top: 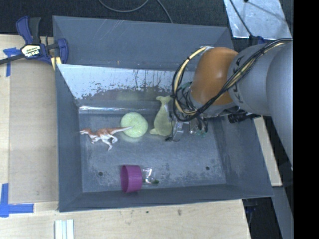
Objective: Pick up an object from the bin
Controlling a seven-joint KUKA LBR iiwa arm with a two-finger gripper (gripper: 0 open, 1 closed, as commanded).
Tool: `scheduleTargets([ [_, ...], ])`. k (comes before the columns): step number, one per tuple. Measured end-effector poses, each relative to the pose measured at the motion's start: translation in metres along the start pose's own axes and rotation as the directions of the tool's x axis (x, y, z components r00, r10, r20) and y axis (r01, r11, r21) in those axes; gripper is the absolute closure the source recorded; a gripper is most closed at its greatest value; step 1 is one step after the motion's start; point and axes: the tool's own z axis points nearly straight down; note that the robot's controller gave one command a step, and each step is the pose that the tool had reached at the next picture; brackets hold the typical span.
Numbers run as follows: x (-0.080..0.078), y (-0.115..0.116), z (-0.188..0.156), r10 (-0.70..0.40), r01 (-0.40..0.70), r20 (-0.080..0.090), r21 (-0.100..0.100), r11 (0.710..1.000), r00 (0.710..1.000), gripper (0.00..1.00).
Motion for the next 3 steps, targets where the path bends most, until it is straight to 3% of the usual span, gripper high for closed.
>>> scheduleTargets([
  [2, 0.001, 0.000, -0.004, 0.000, 0.000, -0.003, 0.000, 1.000, 1.000, 1.00],
  [3, 0.003, 0.000, -0.024, -0.001, 0.001, -0.010, 0.001, 1.000, 1.000, 1.00],
])
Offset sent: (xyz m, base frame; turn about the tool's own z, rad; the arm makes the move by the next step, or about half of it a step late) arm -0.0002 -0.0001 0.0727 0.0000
